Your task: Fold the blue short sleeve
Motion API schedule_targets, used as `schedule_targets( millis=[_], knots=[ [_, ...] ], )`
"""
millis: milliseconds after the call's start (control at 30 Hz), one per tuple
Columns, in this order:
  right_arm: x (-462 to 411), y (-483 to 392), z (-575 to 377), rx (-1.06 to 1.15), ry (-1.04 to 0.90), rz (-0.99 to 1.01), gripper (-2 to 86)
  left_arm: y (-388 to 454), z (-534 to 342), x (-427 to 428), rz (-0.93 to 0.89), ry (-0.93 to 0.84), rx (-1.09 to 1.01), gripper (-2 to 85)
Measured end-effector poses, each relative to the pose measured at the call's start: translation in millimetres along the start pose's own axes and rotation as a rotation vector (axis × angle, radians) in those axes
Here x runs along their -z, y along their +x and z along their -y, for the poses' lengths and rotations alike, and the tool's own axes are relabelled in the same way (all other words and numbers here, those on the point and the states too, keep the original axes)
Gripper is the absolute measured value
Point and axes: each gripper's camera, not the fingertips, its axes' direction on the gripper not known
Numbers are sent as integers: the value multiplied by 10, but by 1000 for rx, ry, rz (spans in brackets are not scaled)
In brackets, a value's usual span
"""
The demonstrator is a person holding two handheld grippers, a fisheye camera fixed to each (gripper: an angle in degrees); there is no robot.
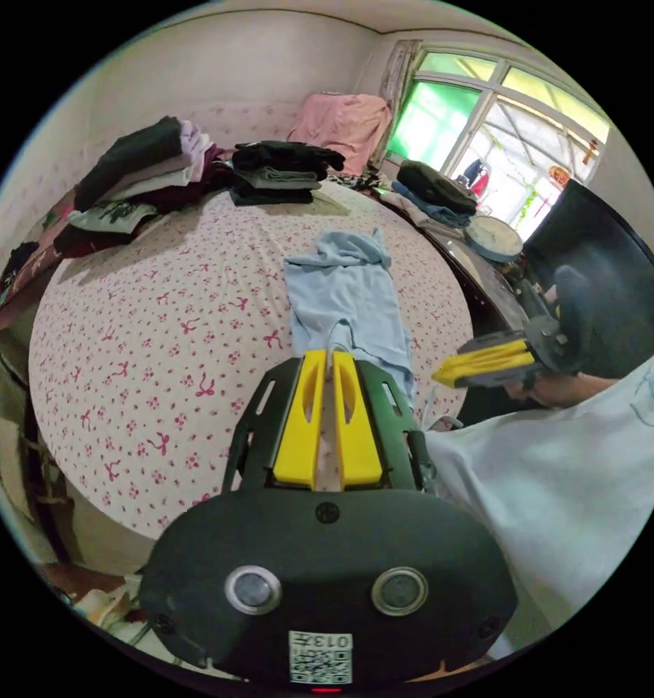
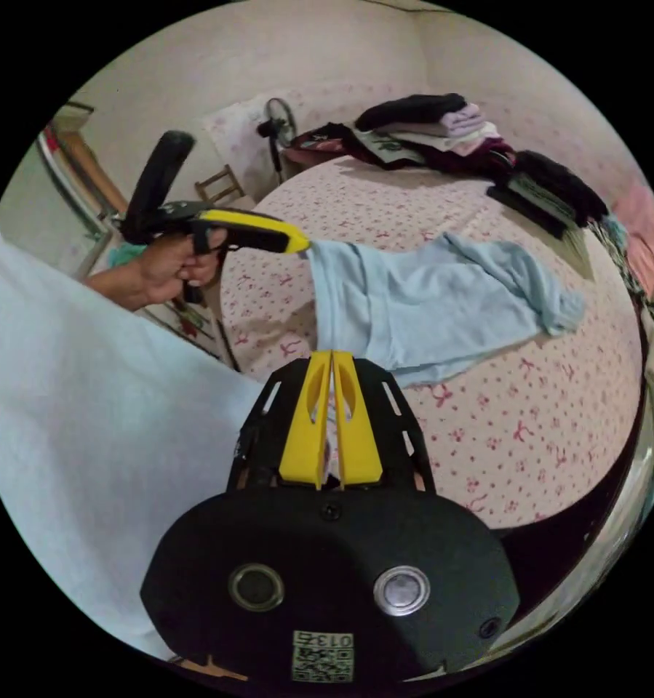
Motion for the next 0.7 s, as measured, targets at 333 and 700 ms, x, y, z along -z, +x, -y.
schedule_targets(
  millis=[333,700],
  knots=[
    [-309,479,-252,-338,-47,-75,39,706,-134,-504,-114,-116,-217,79],
    [-117,251,-478,-289,141,153,7,832,-133,-863,-26,-219,-230,126]
  ],
)
